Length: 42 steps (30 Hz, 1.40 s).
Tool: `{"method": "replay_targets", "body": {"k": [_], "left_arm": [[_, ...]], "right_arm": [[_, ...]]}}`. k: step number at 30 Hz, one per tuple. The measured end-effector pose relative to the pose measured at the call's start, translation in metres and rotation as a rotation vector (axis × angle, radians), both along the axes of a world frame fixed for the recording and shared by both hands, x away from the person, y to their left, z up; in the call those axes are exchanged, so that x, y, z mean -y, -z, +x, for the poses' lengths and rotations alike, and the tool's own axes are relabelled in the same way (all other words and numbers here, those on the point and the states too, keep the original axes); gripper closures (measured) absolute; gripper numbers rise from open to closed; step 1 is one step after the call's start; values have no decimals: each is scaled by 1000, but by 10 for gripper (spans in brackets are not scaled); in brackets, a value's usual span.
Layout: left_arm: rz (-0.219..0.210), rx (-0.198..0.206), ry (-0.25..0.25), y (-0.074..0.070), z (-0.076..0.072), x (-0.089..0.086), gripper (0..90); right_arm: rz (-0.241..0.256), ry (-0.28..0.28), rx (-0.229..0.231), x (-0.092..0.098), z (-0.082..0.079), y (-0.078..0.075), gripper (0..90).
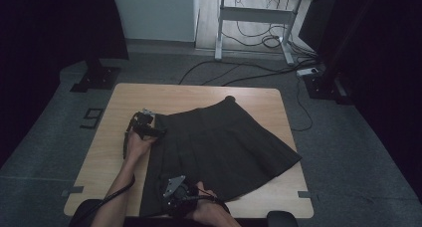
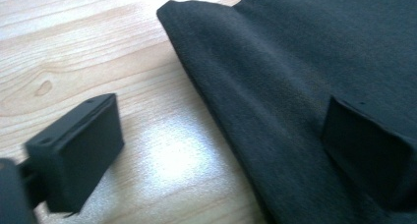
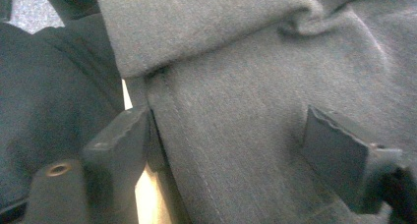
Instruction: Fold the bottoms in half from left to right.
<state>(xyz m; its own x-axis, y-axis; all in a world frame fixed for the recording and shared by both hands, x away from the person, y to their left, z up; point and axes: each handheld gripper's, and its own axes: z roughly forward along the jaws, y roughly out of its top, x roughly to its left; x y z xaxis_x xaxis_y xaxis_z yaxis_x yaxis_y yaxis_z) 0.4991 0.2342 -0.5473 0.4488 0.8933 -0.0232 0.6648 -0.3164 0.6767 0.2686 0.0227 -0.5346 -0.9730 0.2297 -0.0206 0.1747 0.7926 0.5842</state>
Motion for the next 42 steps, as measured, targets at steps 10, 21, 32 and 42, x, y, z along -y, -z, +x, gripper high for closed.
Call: {"method": "replay_targets", "body": {"k": [10,21,32,42], "left_arm": [[-84,37,97,-2,-10,12,828],[-39,24,118,-6,-18,-6,833],[-7,16,55,-9,-54,-67,833],[-41,2,9,-18,-65,-83,848]], "right_arm": [[18,56,-4,12,23,-6,820],[58,16,-52,-3,21,-4,818],[61,-119,-74,-65,7,-4,814],[69,-182,-44,-69,-2,-11,820]]}}
